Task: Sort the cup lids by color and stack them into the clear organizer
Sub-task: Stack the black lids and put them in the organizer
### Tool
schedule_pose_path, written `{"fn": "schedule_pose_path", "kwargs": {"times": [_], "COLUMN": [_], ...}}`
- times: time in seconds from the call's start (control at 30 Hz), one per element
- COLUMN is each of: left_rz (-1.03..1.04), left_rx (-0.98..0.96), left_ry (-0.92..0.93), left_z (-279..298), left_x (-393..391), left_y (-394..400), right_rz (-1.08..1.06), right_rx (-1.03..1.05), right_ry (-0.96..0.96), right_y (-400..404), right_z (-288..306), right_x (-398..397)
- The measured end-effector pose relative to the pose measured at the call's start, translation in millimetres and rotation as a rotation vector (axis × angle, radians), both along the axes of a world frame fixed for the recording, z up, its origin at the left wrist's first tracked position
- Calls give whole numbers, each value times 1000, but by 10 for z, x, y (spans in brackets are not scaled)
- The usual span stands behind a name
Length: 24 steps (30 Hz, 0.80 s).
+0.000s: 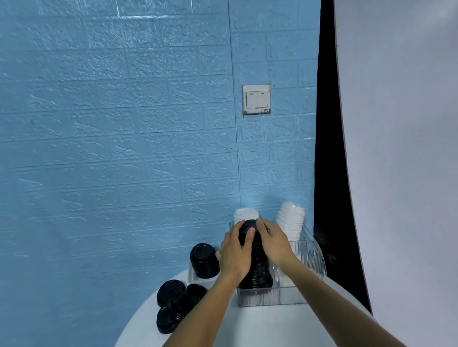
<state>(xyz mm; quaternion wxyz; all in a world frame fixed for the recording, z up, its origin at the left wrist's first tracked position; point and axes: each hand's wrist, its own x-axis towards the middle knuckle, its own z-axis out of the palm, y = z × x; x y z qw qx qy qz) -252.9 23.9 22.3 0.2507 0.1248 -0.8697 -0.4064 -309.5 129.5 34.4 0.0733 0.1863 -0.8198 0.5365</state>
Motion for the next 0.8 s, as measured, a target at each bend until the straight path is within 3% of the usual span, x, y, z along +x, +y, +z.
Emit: {"fn": "schedule_pose_path", "kwargs": {"times": [0.57, 0.8], "left_rz": [-80, -221], "left_rx": [-99, -376], "left_ry": [-4, -209], "left_z": [26, 25], "left_x": [59, 178], "left_y": [-77, -195], "right_rz": [12, 95], "right_rx": [12, 14], "right_ry": [2, -114], "right_y": [150, 190], "right_z": [-9, 98], "right_x": [36, 114]}}
